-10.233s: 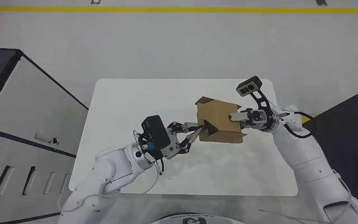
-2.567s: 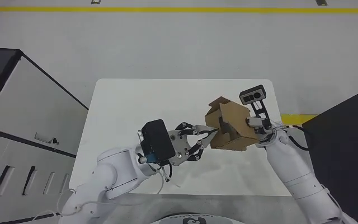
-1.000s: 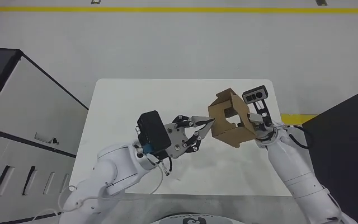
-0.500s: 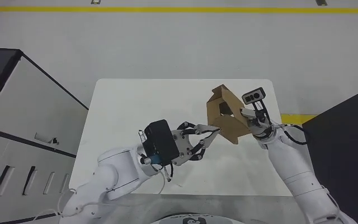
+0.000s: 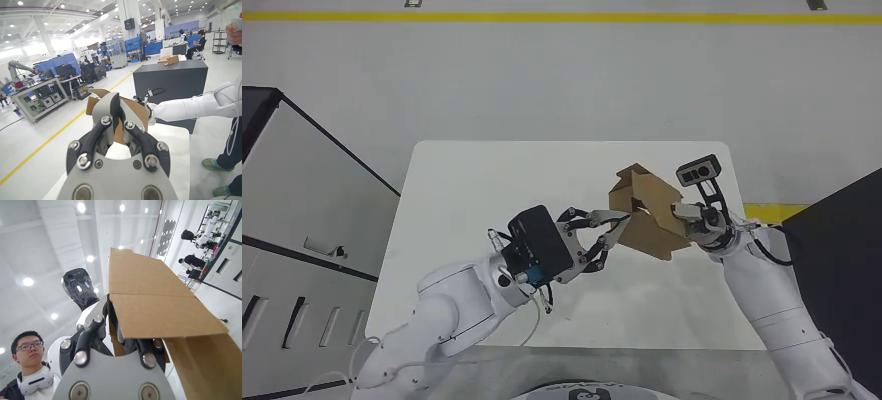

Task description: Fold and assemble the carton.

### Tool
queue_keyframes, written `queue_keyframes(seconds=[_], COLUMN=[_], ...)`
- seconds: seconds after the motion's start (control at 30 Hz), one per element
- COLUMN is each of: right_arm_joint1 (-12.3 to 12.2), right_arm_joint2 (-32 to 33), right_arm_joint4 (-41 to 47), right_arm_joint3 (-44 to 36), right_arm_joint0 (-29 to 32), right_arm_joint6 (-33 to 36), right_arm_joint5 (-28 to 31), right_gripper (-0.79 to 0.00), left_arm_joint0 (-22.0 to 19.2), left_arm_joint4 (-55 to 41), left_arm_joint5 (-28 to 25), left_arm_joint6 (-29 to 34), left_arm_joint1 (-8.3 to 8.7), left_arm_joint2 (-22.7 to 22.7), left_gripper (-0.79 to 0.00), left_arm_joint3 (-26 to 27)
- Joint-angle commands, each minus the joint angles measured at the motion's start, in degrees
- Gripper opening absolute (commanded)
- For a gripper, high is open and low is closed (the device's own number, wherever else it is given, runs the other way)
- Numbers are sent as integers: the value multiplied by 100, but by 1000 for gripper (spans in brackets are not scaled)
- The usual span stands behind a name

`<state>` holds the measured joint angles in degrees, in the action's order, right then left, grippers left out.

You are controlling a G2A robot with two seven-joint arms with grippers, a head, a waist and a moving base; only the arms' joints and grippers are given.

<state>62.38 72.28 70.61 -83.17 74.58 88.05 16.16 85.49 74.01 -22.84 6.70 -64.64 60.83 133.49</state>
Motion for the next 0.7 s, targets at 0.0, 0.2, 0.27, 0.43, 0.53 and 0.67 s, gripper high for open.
queue_keyframes(seconds=[0.0,0.2,0.27,0.43,0.53,0.67], right_arm_joint1=[5,20,26,38,47,62], right_arm_joint2=[7,2,3,3,6,-12], right_arm_joint4=[-26,-71,-57,-46,-25,30], right_arm_joint3=[-38,-113,-119,-124,-144,-200], right_arm_joint0=[3,0,4,16,28,49], right_arm_joint6=[-5,-5,-5,-5,-5,-5], right_arm_joint5=[-3,-37,-50,-155,-205,-277], right_gripper=[-785,-785,-785,-785,-785,-785], left_arm_joint0=[7,-2,-4,-12,-11,4], left_arm_joint4=[-39,-80,-93,-103,-91,-75], left_arm_joint5=[-35,-166,-193,-224,-240,-269], left_arm_joint6=[2,70,96,153,200,245], left_arm_joint1=[-1,-2,-2,-3,-1,2], left_arm_joint2=[-8,-63,-79,-87,-80,-83], left_gripper=[-785,-785,-785,-785,-785,-785], left_arm_joint3=[-6,-20,-29,-29,-27,-32])
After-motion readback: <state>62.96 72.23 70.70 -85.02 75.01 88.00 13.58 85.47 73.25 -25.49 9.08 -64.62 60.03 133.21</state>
